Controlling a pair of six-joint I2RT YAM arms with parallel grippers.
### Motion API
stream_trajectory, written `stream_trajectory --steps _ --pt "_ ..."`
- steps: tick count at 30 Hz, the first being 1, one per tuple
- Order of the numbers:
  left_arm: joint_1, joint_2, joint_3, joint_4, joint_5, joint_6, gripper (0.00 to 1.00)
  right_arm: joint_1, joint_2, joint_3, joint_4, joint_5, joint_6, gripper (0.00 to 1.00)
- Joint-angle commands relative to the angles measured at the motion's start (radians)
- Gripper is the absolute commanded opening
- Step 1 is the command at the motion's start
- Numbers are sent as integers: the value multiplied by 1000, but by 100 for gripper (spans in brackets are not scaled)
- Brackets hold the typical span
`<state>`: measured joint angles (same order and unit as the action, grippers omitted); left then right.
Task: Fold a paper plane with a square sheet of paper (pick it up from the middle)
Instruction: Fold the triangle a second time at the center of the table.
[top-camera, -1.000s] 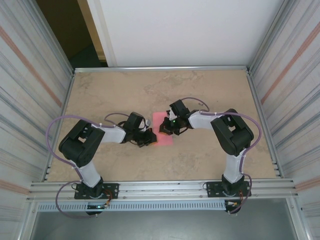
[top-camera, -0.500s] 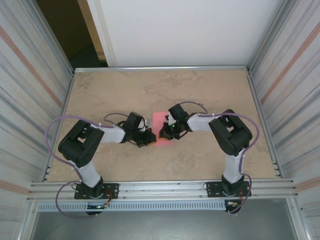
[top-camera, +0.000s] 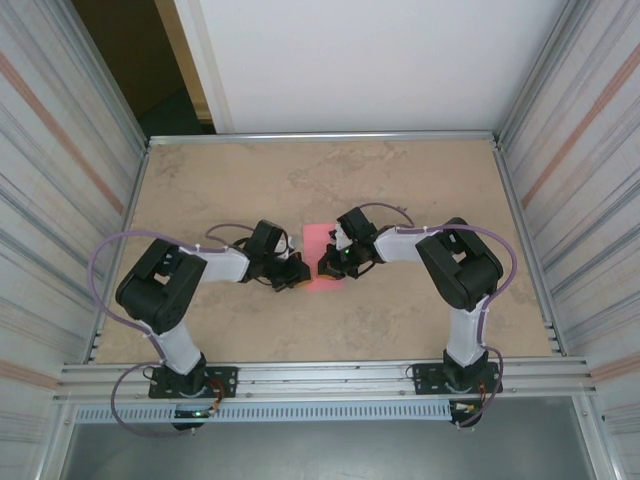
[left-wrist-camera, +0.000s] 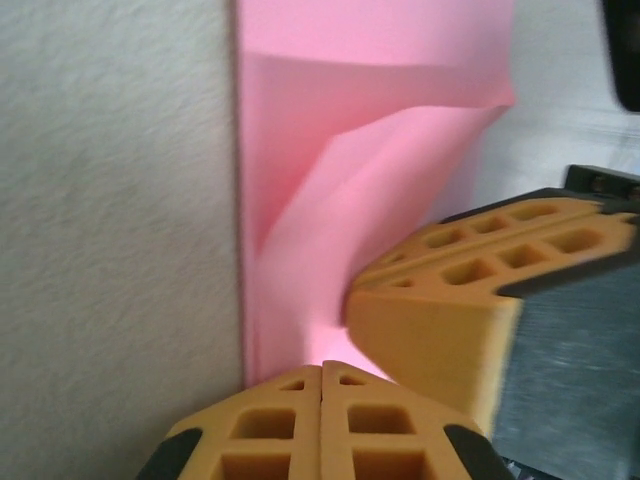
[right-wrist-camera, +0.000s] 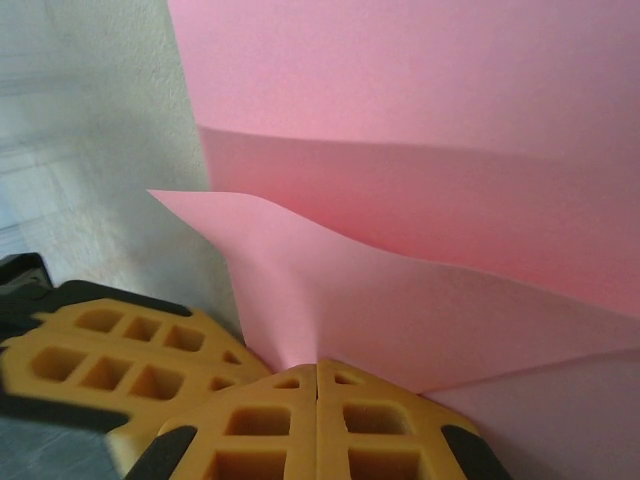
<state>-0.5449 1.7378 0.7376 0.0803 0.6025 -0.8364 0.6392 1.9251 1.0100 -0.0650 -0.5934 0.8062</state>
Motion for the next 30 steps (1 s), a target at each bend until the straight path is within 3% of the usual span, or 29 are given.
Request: stream_trajectory --steps 1,8,17,24,26,30 --pt "3 28 1 -95 -4 4 1 -5 51 -25 -42 56 4 0" --pt "4 41 19 -267 -84 23 1 -79 44 5 -62 71 -27 0" --pt "5 51 31 -275 -77 40 0 -260 54 93 -190 138 -104 0" --pt "6 12 162 -247 -50 100 6 -225 -98 70 -186 163 -108 2" --pt "6 -14 186 -204 -31 95 10 -201 -158 37 -182 191 -91 6" --pt "7 -43 214 -187 -67 102 15 -161 -241 -47 -121 214 -13 26"
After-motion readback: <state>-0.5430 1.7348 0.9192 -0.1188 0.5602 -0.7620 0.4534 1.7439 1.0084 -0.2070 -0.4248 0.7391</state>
